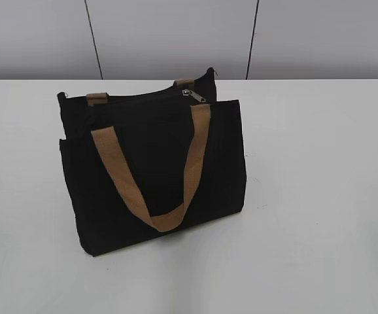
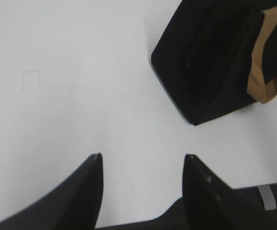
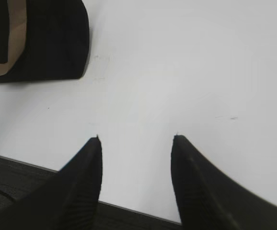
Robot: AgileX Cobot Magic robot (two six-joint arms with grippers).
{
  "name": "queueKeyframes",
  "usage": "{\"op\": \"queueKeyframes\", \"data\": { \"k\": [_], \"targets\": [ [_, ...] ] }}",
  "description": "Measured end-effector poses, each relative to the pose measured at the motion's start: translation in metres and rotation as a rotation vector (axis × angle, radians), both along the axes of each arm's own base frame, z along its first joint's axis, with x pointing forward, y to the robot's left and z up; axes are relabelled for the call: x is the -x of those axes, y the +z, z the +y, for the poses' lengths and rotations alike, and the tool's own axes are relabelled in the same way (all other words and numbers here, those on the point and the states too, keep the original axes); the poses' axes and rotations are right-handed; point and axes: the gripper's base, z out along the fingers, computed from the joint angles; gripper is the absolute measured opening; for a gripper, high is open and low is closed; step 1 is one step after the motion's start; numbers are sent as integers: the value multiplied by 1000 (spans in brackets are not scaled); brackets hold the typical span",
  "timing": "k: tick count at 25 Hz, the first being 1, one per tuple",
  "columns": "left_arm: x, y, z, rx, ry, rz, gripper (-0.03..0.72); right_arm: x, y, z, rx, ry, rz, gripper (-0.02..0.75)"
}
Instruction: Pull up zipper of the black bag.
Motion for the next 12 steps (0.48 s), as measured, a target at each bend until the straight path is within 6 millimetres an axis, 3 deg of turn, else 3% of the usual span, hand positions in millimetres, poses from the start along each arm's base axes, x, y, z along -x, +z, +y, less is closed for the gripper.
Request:
{"op": "queueKeyframes", "data": {
  "k": [8, 12],
  "targets": [
    [-4, -3, 1, -20, 13, -32, 400, -6, -26, -3, 40, -30, 16, 363],
    [-4, -2, 1, -20, 14, -34, 400, -7, -29, -5, 67, -46, 21, 346]
  ]
}}
